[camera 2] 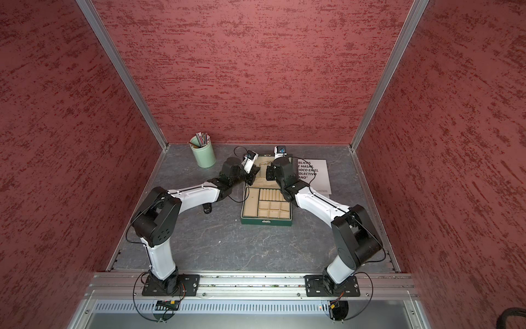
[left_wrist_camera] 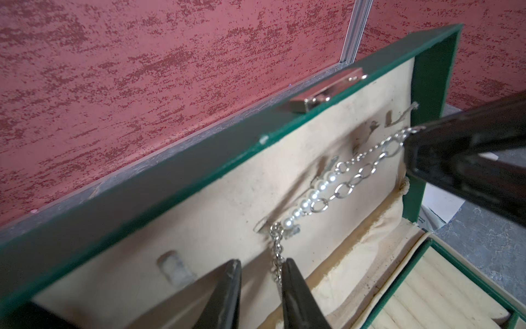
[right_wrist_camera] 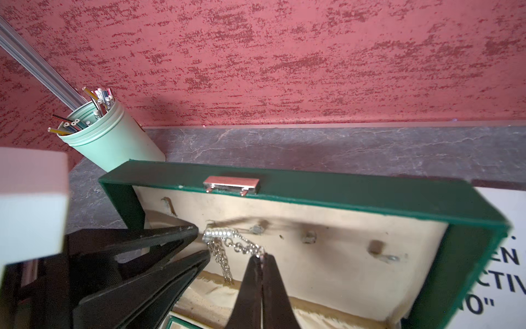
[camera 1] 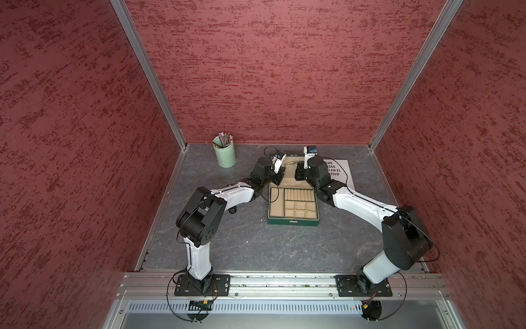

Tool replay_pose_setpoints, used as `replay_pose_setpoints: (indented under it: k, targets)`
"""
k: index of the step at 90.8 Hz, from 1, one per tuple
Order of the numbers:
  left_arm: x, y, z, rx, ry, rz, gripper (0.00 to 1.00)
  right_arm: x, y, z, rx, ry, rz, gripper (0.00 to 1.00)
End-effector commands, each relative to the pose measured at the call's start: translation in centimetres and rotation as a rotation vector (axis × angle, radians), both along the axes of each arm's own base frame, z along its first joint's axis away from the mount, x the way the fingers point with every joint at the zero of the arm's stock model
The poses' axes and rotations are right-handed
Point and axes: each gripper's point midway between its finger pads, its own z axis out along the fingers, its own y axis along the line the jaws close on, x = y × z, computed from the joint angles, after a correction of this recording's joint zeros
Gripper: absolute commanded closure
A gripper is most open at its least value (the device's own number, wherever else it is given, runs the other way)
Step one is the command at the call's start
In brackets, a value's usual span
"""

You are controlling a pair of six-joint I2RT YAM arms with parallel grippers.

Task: Put jewelry chain into jewelry box
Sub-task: Hang the necklace on the jewelry box clasp.

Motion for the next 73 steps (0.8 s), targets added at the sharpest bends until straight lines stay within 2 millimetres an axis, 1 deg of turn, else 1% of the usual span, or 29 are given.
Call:
replay_pose_setpoints:
  k: [1,20,31,43,56,73]
  targets:
    - [-0.4,0.6,0.7,0.015,-0.016,0.010,0.71,-0.2,-0.3,-1.1,0.005,0.026,-0.006,1.00]
    - [-1.5,0.5,1.9,0.018,-0.033,-0.013,0.64,-0.3,-0.6,-2.6,-0.008,0.052,-0.016,1.00]
    - [-2.2,0.5,2.7,0.014,-0.044,-0.024,0.58,-0.2,-0.5,-3.1,-0.004,0.065,-0.019,1.00]
    - [-2.9,0.5,3.8,0.011,-0.055,-0.037,0.56,-0.2,-0.3,-3.8,0.005,0.087,-0.013,1.00]
    - [-3.5,0.8,4.9,-0.017,-0.062,-0.027,0.54,-0.7,-0.1,-4.3,0.019,0.119,-0.001,1.00]
    - [-4.2,1.0,5.5,-0.082,-0.055,-0.017,0.52,-1.5,0.0,-5.8,0.027,0.172,0.008,1.00]
